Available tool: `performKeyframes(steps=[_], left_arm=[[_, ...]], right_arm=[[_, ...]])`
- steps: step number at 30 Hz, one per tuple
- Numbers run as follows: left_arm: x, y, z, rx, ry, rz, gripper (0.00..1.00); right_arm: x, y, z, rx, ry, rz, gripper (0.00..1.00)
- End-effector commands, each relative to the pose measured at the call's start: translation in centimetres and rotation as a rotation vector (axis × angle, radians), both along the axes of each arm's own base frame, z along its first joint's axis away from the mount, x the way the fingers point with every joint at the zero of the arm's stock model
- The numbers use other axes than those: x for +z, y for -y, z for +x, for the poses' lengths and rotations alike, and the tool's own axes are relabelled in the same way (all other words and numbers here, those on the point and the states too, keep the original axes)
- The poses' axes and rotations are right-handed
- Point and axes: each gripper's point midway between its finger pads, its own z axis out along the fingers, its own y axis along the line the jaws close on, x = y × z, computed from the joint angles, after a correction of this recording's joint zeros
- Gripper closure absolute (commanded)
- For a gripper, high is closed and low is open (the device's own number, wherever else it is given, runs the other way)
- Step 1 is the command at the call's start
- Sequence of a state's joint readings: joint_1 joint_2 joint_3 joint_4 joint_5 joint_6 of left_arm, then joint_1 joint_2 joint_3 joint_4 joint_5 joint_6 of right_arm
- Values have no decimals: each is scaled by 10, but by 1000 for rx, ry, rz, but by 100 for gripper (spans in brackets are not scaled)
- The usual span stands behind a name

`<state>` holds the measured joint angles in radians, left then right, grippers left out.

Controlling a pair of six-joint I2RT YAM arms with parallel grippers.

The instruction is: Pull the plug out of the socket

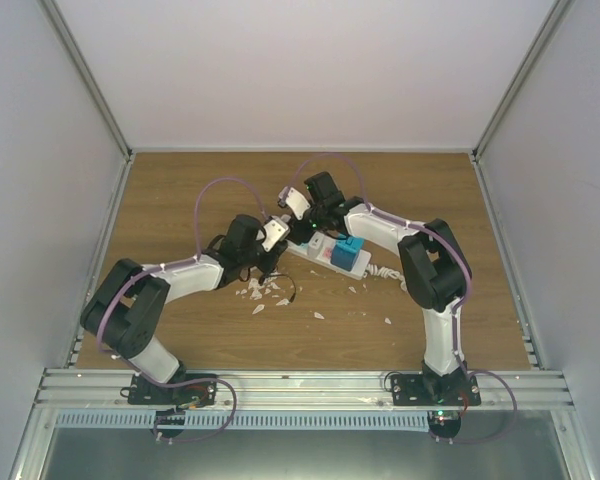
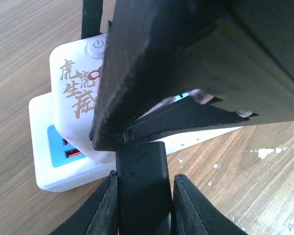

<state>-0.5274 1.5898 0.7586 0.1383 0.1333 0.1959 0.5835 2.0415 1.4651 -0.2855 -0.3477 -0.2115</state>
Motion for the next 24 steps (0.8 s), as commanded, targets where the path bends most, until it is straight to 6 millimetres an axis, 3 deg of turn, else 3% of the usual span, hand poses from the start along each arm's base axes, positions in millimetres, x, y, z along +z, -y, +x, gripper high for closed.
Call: performKeyframes(steps=[1,13,19,24], left_arm=[[1,11,-44,-186,-46,-2,78],[12,7,-66,-242,-41,-45,79],[21,-10,-58,-207,-84,-88,79],[41,-34,-38,-163,-111,-153,79]], right_arm=[[-64,70,26,-201,-1,-256,76],[-65,67,24,-186,-8,-245,76],[-62,60,18,-149,-29,-215,74],[-61,56,14,-123,-43,-198,73]])
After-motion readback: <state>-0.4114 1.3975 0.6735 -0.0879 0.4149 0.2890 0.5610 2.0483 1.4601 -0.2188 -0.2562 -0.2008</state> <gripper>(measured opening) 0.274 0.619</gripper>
